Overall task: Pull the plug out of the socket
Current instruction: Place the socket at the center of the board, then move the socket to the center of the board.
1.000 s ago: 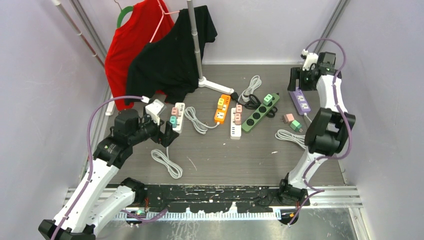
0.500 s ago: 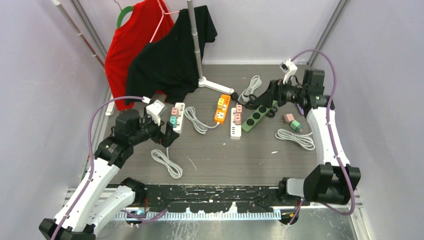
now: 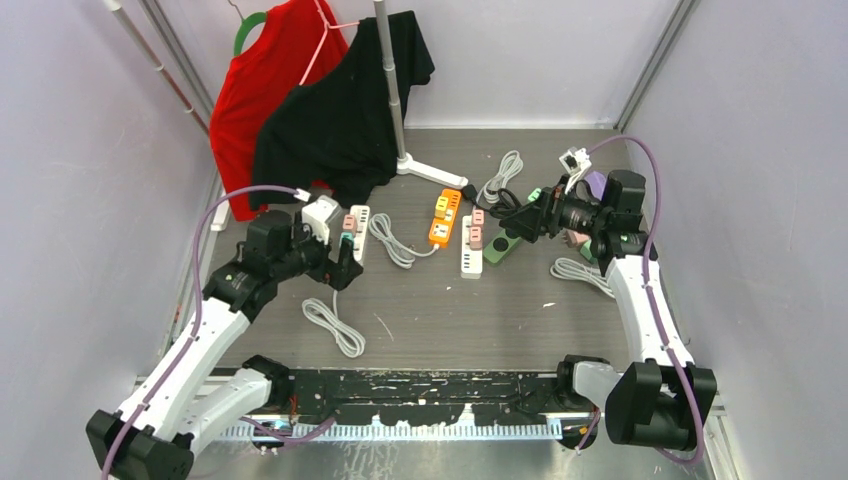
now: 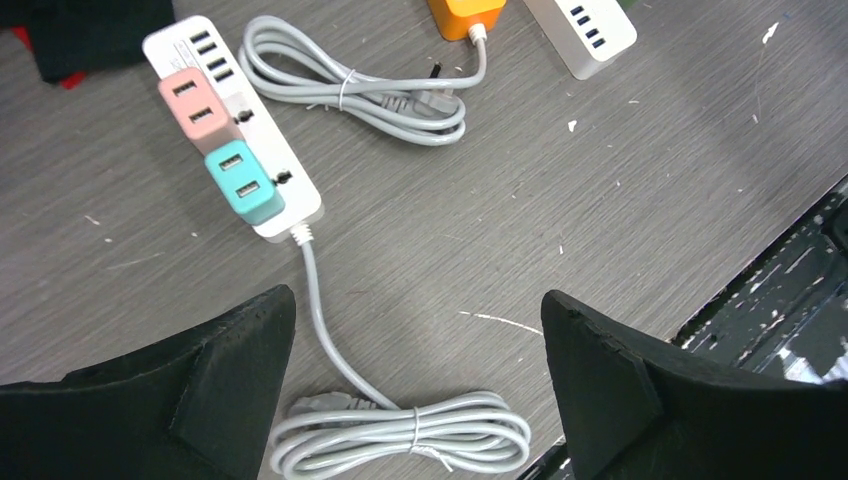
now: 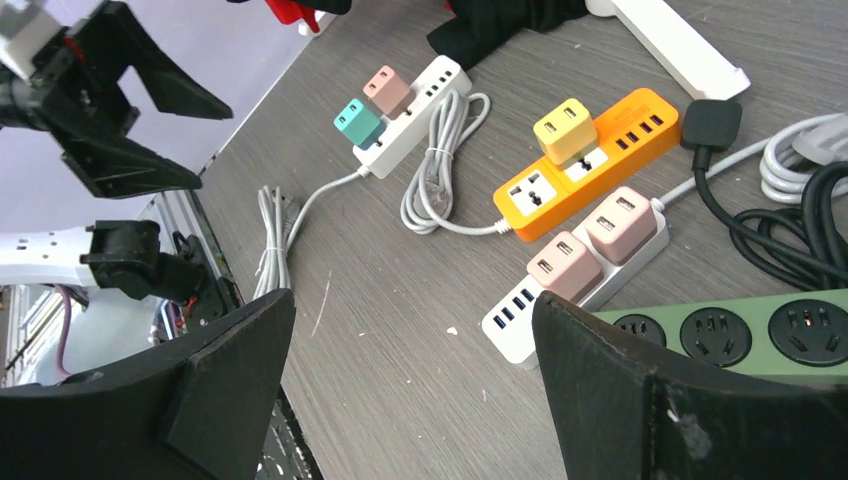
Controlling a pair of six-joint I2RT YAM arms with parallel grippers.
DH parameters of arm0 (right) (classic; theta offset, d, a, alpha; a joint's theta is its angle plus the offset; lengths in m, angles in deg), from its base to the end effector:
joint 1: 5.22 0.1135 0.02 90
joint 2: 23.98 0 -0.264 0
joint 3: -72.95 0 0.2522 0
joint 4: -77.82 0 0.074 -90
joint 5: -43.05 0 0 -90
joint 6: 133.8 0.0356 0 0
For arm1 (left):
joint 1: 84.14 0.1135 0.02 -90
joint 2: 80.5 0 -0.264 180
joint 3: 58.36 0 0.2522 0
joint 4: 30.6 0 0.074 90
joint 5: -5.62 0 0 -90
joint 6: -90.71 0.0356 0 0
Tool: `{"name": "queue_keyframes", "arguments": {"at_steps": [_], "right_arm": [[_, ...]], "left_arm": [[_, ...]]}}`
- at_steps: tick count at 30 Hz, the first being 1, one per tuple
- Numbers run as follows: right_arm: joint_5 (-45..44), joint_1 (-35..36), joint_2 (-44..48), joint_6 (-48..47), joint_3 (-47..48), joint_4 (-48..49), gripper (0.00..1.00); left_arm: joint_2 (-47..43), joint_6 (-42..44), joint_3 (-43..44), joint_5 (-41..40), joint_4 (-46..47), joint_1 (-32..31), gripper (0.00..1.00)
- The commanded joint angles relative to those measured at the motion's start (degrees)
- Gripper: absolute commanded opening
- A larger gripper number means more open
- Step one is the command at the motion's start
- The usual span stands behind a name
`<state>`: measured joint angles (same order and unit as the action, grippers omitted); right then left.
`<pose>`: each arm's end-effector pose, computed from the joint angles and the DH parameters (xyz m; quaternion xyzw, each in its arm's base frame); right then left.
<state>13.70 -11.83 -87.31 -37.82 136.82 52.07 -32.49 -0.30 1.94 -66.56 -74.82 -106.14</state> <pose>0.2384 0.0036 0.3128 -0.1890 0.7541 0.4238 0.4648 0.1641 -0.0780 0.3063 0.2312 0.8356 -0.2283 0.4428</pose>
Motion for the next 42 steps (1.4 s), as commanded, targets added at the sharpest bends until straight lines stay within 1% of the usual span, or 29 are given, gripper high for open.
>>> {"name": "queue_keyframes", "arguments": {"at_steps": [1,3,6,12,17,22,27,31,35,36,37,38,42], "right_arm": [[2.46,-0.12,1.54,2.04,1.22,4.66,0.93],[2.55,-0.07,1.19,2.48,1.31,4.78,0.93],[2.56,0.1,0.61,2.63,1.23,4.83,0.93],[2.43,0.11,0.03,2.5,0.88,5.13,0.93],[2.55,0.11,-0.61,2.58,0.86,5.14,0.93],[2.61,0.12,-0.58,2.53,0.78,5.12,0.93],[2.78,0.11,-1.1,2.51,0.78,5.05,0.93],[2.85,0.28,-2.03,2.28,0.52,5.05,0.93],[2.95,0.33,-2.92,1.65,0.39,4.72,0.93],[2.91,0.29,-2.95,1.28,0.28,4.7,0.93],[2.88,0.28,-2.96,1.03,0.11,4.69,0.93],[2.9,0.24,-2.99,0.78,-0.08,4.69,0.93],[2.89,0.2,-3.52,0.04,-0.4,4.61,0.93]], "left_arm": [[2.58,-6.74,1.19,2.45,5.24,0.29,0.92],[3.49,-11.43,0.95,4.38,7.46,0.29,0.91],[3.21,-17.64,-0.42,5.12,10.49,0.29,0.91],[-1.5,-28.56,-8.53,3.9,19.38,0.29,0.91],[-3.49,-34.9,-13.56,0.07,23.79,0.24,0.91],[-3.19,-39.17,-16.88,-2.87,26.67,0.27,0.91],[-0.14,-40.86,-17.19,-4.37,26.52,0.25,0.89],[3.01,-41.64,-16.49,-2.83,26.41,0.29,0.88],[5.09,-40.23,-15.67,-0.41,26.21,0.09,0.88],[5.29,-39.2,-15.43,-0.2,25.82,-0.11,0.85],[5.35,-37.57,-15.17,-0.54,24.59,-0.59,0.84],[5.15,-36.17,-14.77,-1.95,22.86,-1.25,0.84],[3.97,-31.83,-13.84,-11.77,17.34,-5.27,0.84]]}}
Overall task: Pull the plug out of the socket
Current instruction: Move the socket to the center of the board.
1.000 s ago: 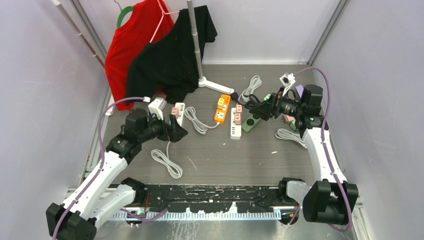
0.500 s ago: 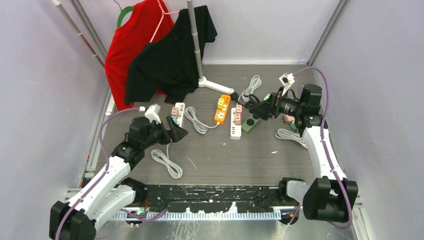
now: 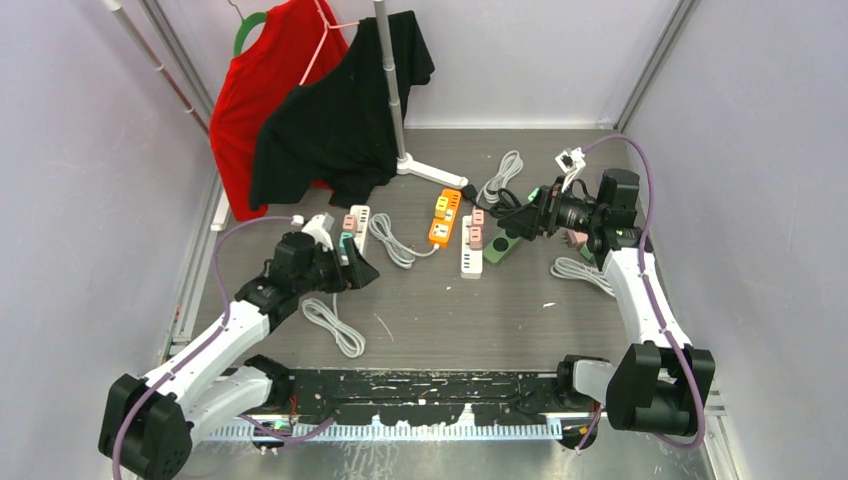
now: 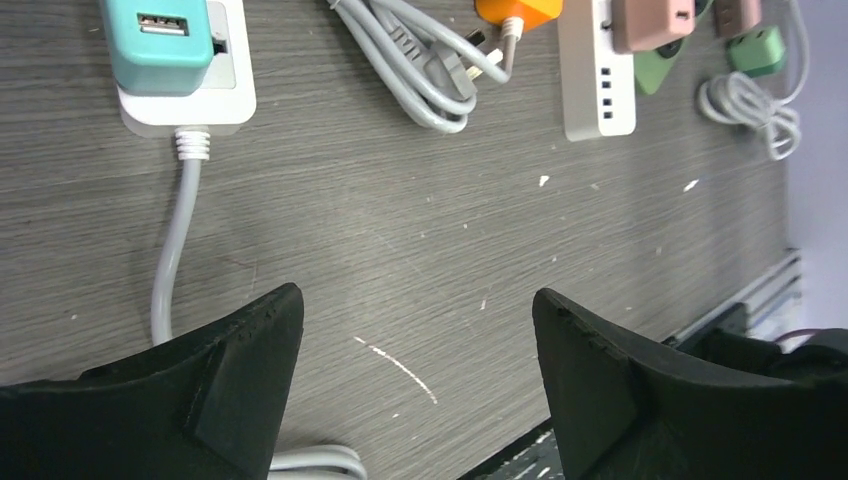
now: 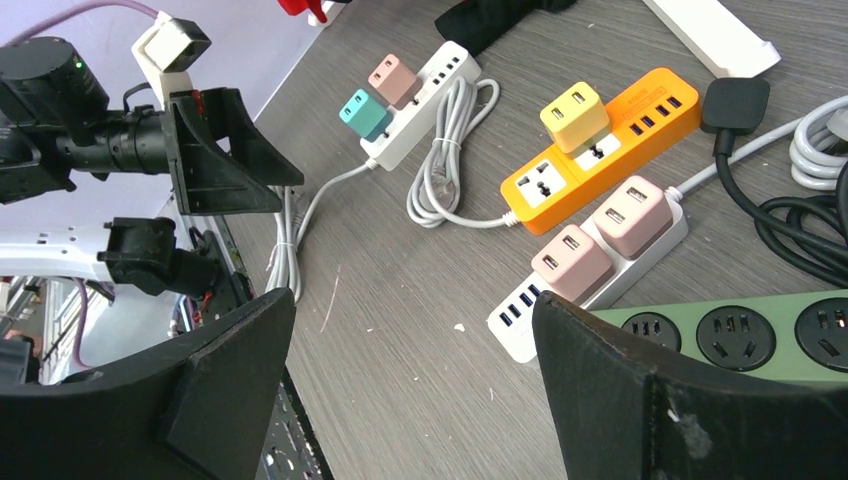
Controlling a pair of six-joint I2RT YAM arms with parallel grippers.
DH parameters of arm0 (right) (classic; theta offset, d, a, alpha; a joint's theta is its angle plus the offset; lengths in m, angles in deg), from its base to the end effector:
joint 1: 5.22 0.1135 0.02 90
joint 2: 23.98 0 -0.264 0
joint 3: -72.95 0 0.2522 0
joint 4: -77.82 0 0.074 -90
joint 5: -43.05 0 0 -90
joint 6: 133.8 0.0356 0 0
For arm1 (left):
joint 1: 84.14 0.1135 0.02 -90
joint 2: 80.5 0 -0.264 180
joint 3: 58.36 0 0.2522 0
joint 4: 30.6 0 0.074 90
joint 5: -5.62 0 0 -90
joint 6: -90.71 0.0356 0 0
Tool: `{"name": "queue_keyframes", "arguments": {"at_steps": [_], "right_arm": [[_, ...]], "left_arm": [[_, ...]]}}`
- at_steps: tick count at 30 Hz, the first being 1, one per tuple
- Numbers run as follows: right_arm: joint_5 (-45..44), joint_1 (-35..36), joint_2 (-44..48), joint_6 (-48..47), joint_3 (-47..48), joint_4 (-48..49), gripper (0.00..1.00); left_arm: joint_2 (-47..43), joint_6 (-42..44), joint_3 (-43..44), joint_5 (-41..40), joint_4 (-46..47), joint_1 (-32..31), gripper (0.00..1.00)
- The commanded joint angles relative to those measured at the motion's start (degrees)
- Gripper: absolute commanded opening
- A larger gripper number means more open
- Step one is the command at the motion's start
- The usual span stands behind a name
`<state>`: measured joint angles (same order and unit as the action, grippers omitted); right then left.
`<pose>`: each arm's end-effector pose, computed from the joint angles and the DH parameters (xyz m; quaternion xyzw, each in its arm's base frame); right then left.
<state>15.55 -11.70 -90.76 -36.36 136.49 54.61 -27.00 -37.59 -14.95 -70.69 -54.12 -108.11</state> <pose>0.2507 0.0033 0.3016 -0.1831 0.7545 0.4448 0.4465 0.1809 -0.0896 0.2214 -0.0533 0.8753 -0.3325 0.3472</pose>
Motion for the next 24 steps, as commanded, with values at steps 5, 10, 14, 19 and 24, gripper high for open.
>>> {"name": "queue_keyframes", "arguments": {"at_steps": [5,10,14,19,24], "right_arm": [[0.95,0.06,-1.0,-2.02,-0.03,1.75,0.93],[0.82,0.06,-0.65,-2.77,-0.03,1.19,0.93],[0.93,0.14,-1.01,-2.71,0.14,0.98,0.93],[0.93,0.25,-1.02,-2.8,0.31,0.8,0.93],[0.91,0.42,-0.96,-2.78,0.39,0.67,0.93]], "left_arm": [[-1.74,6.51,2.91,-14.1,-4.9,-7.08,0.84],[2.01,7.24,4.61,-18.68,-6.06,-8.48,0.75],[8.76,7.23,9.36,-24.08,-9.61,-10.1,0.76],[15.45,8.92,15.68,-31.99,-14.11,-10.66,0.78],[20.87,18.93,17.96,-30.47,-11.36,-9.0,0.83]]}}
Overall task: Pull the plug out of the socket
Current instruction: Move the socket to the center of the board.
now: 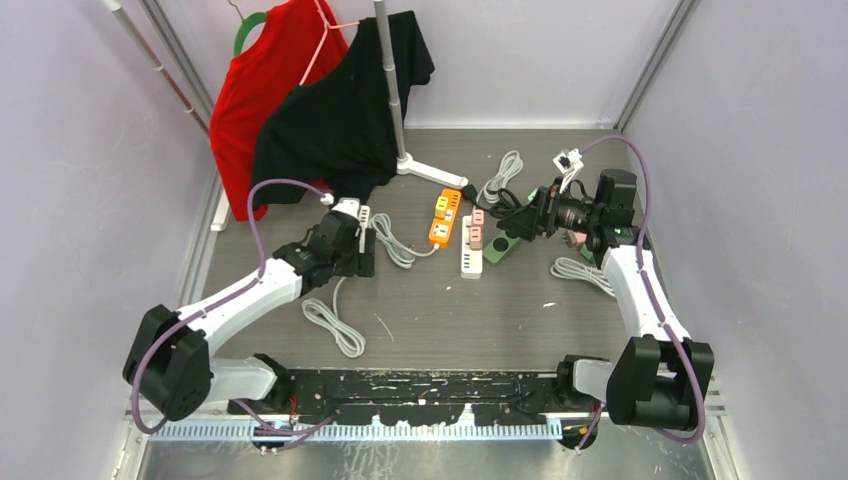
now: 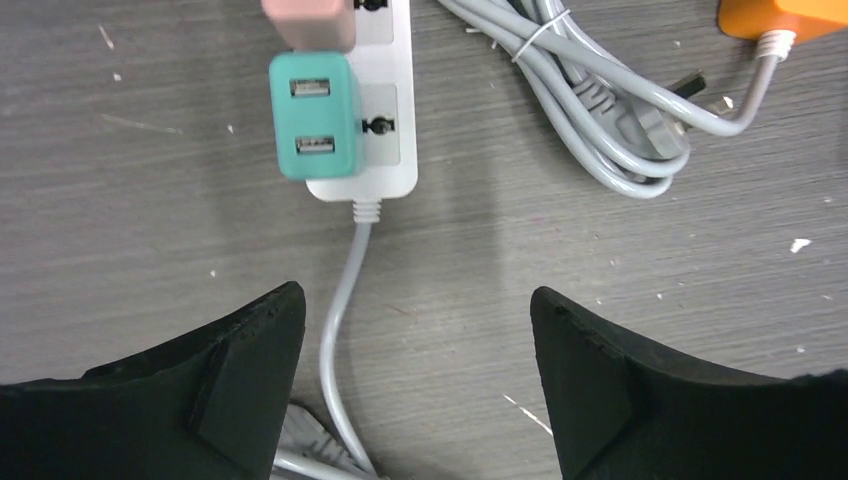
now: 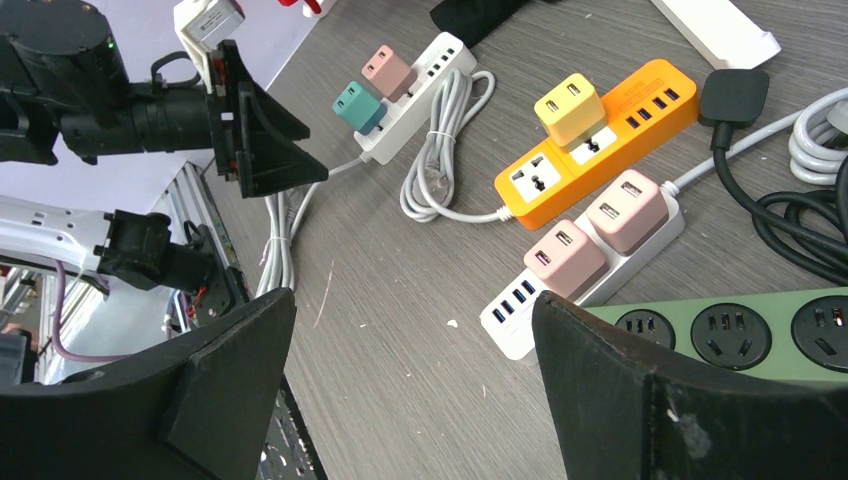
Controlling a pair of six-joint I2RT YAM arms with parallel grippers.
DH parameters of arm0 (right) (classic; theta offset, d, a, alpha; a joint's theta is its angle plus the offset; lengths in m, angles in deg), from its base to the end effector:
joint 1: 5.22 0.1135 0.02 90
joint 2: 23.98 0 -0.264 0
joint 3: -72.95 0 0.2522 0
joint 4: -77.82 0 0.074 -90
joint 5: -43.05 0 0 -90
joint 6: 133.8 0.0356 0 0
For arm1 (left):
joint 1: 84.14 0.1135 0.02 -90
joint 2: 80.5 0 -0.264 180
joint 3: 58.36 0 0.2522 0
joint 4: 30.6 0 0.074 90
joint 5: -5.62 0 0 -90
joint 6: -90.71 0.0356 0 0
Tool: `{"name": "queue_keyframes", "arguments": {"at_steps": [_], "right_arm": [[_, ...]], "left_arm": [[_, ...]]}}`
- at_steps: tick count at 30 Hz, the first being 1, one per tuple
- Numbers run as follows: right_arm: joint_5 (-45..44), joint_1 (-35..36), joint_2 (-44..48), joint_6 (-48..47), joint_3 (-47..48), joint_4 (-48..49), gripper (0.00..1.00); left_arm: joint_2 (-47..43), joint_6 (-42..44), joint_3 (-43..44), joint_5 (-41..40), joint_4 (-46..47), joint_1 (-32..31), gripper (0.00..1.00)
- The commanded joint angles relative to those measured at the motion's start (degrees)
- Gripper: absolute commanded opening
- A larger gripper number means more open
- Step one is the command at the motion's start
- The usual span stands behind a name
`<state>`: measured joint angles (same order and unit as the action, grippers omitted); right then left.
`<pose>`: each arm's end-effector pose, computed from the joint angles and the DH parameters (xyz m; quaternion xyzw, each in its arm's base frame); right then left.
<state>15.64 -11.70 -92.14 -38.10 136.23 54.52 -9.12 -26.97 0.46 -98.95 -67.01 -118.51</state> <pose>0.2547 0.0029 0.2944 -0.1875 0.7573 0.4427 0.4420 0.2139 -0.1355 0.2270 0.0098 0.9300 -0.0774 0.3591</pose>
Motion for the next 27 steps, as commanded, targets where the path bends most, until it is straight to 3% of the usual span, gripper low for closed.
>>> {"name": "queue_keyframes", "arguments": {"at_steps": [1,7,21,23,27], "right_arm": [[0.84,0.44,0.4,-1.04,0.67,0.75,0.93],[0.87,0.76,0.45,-1.35,0.75,0.42,0.93],[0.69,0.94,0.12,-2.68,1.02,-0.82,0.93],[0.65,0.94,0.04,-2.77,1.02,-0.92,0.93],[0.64,0.96,-0.01,-3.05,1.11,-1.26,0.93]], "left_arm": [[4.11,9.13,2.49,-0.02,2.65,2.51,0.83],[11.04,10.88,3.56,7.19,8.08,7.1,0.83],[22.02,10.87,9.55,6.31,9.65,8.47,0.74],[22.49,10.96,9.74,6.39,9.82,8.82,0.71],[22.85,11.52,10.01,6.31,9.59,8.99,0.49]]}}
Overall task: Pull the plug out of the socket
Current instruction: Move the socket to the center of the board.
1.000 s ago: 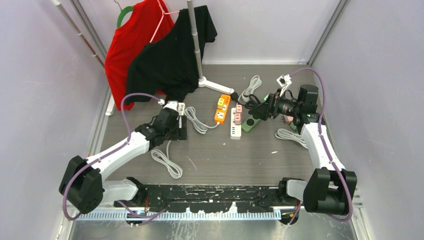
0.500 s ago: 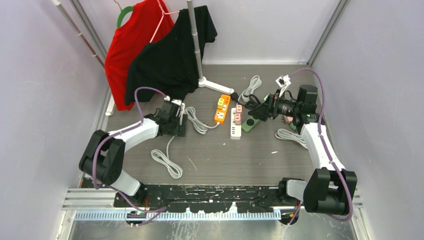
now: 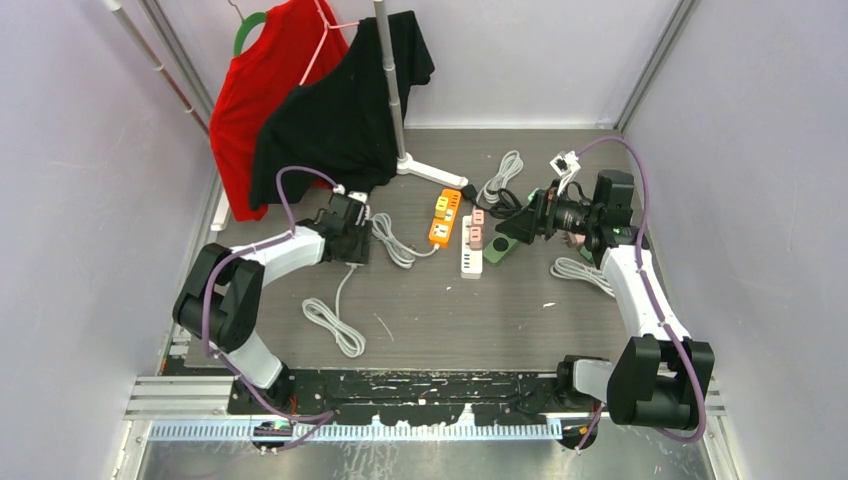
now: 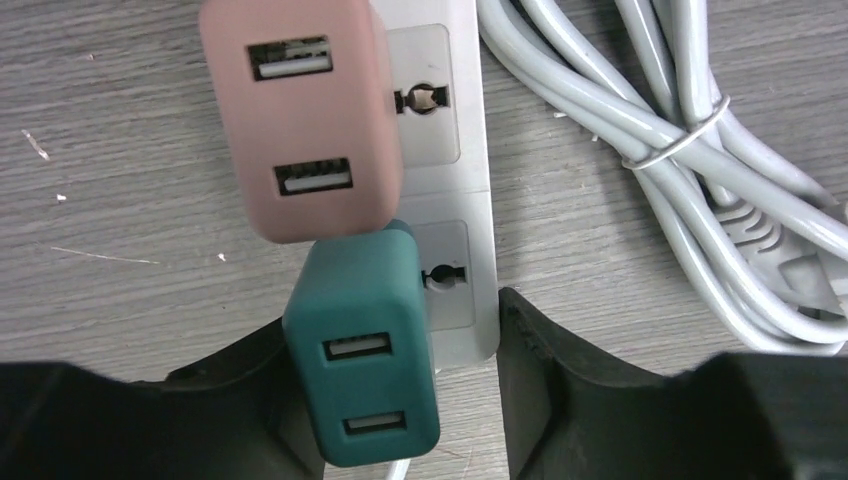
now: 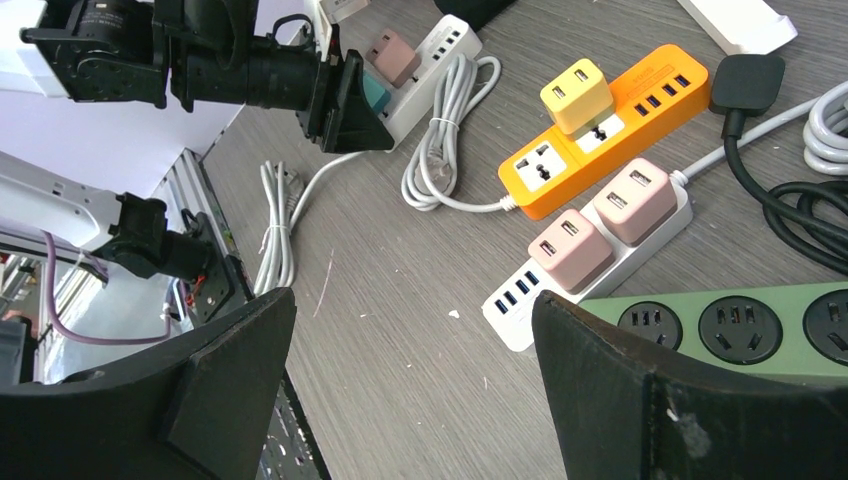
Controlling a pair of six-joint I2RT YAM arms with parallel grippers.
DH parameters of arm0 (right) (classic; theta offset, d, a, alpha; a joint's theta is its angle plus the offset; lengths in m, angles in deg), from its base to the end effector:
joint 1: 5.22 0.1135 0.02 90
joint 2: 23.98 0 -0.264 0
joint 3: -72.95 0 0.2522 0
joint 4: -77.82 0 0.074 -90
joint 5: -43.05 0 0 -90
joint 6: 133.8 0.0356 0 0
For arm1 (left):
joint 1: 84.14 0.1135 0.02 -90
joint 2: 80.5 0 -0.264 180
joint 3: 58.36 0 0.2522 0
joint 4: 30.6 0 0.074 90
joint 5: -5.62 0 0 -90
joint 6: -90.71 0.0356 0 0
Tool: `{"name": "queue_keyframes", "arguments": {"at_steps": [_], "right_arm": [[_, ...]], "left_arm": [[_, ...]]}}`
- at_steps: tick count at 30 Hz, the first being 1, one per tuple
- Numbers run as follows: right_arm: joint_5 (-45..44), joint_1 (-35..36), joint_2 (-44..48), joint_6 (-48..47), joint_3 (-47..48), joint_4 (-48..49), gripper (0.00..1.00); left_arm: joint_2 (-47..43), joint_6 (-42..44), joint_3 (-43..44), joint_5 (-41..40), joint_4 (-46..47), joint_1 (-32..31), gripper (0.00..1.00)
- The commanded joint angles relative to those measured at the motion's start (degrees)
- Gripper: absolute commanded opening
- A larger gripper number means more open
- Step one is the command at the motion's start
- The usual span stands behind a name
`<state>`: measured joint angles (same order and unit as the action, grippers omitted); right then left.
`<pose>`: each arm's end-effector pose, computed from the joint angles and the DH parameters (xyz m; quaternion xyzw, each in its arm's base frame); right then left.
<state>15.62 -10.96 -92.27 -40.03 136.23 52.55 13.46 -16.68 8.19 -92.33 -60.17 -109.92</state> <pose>0.2535 0.0063 0.2912 -0.1962 0.7600 0.4430 0.4332 0.2918 -0.1355 0.1692 0.0503 0.9553 -0.0425 0.2881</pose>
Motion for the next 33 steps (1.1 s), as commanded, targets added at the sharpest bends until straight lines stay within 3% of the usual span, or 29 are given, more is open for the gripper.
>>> {"name": "queue_keyframes", "arguments": {"at_steps": [1,4,9,21,27,33], "right_arm": [[0.7,0.22,0.15,-1.13,1.11,0.64,0.93],[0.7,0.23,0.06,-1.22,1.2,0.58,0.93],[0.8,0.21,0.06,-1.46,1.28,0.27,0.93],[0.78,0.2,-0.32,-3.24,1.76,-1.5,0.93],[0.74,0.2,-0.22,-4.17,2.07,-2.41,0.93],[0.78,0.12,0.11,-6.41,2.75,-4.46,0.93]], "left_arm": [[0.16,1.48,2.31,-0.27,2.46,0.39,0.44],[-1.59,2.0,1.73,-0.06,1.76,0.45,0.2],[-9.65,2.68,-2.89,2.88,2.94,0.27,0.01],[-33.75,10.57,-14.6,3.88,9.81,-12.4,0.0],[-35.81,16.39,-17.02,7.58,13.27,-18.2,0.0],[-33.75,22.33,-20.07,18.68,22.56,-24.58,0.0]]}}
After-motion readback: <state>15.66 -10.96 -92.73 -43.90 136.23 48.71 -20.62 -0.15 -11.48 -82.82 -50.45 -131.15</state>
